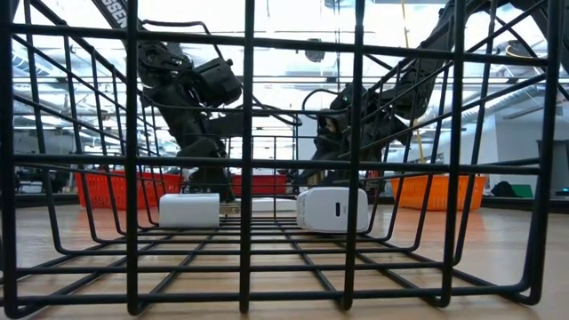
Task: Pick and place items into bin
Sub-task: Put the white card reader box into the orange basket
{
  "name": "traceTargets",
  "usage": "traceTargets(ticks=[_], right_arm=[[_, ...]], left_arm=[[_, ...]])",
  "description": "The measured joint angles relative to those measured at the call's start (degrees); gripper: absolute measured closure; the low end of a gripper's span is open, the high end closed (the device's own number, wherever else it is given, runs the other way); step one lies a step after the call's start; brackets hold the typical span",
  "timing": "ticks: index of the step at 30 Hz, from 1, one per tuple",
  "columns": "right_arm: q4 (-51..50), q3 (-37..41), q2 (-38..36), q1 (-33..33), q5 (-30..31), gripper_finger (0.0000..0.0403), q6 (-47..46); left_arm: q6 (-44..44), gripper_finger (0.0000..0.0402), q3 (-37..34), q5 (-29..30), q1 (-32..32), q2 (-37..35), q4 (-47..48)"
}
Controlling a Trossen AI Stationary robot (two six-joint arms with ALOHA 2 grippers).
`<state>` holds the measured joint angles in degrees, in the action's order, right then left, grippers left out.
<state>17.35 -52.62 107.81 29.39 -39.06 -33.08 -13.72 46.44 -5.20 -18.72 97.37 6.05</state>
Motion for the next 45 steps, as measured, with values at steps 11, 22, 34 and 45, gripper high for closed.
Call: traceTargets(ticks=[11, 22, 34, 45], right_arm=[[1.60, -0.43, 2.59, 0.17, -2.01, 0.0243, -6.05], [0.84, -6.35, 7.65, -1.92, -1.37, 0.0243, -9.06], [-13.96, -6.67, 1.96, -3.41, 11.33, 0.0283, 0.81], [-17.42, -6.56, 0.35, -3.98, 18.28, 0.0291, 4.85]], left_arm=[[-0.54, 0.0398, -0.10, -2.87, -0.02, 0.10, -3.42], [6.86, 0.0393, 1.27, -2.47, -0.24, -1.20, 7.21], [7.91, 0.0395, 2.13, -3.73, -0.80, -1.12, 7.34], [7.76, 0.0397, 2.13, -3.84, -0.87, -1.12, 5.82]])
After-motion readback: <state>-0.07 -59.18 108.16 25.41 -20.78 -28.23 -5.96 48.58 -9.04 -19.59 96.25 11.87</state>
